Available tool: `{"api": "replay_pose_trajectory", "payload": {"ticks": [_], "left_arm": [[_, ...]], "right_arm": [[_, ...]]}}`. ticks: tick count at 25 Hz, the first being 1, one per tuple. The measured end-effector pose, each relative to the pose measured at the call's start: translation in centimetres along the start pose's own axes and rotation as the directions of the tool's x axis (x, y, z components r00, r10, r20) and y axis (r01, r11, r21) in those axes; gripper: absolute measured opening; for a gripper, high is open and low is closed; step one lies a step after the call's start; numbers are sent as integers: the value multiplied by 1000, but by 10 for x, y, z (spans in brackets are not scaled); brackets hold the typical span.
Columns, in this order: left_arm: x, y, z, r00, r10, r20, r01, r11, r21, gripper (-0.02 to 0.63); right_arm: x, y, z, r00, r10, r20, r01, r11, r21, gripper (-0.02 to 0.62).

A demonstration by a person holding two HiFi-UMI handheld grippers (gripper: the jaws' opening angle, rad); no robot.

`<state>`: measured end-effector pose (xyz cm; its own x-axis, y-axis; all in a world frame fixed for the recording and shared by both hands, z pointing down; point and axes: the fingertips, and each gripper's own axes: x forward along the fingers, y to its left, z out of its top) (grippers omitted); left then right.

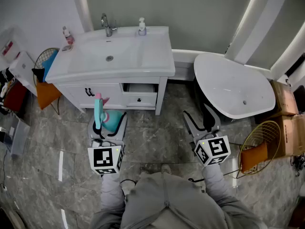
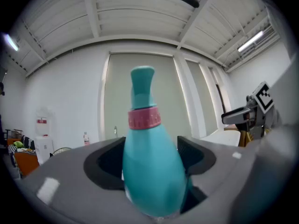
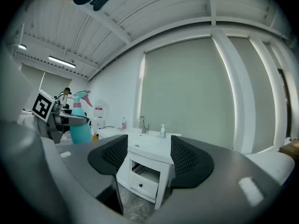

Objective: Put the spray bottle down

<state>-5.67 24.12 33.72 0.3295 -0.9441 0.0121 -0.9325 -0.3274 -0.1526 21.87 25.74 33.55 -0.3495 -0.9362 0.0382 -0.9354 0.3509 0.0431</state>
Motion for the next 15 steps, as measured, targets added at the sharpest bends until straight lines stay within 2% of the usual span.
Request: {"api": "replay_pose_trajectory", "payload": {"ticks": [15], "left_arm": [[2, 3, 0, 1000, 3, 3, -3, 1000, 0, 390]], "right_arm": [[5, 2, 2, 1000, 6, 6, -6, 1000, -2, 290]]}}
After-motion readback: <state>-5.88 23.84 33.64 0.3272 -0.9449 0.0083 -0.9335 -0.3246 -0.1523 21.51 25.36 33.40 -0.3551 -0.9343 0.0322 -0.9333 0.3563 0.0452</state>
